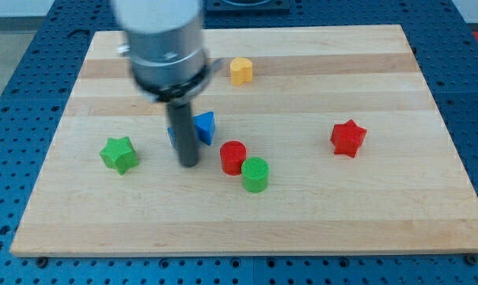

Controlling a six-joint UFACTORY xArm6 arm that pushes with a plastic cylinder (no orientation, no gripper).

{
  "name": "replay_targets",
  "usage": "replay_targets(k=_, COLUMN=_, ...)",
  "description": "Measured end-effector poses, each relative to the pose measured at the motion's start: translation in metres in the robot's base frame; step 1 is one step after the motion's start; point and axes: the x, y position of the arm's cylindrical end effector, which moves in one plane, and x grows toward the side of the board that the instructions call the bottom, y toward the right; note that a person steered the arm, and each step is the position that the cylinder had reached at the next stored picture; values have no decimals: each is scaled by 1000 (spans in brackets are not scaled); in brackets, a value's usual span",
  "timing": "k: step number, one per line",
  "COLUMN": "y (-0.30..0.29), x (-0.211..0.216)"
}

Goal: Nudge the blue triangle left a bit

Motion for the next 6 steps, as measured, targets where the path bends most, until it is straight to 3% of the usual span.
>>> replay_targets(k=1, y=-10, x=3)
replay_targets(k=4, y=109, x=-44)
replay_targets(k=6, y=89, x=-58)
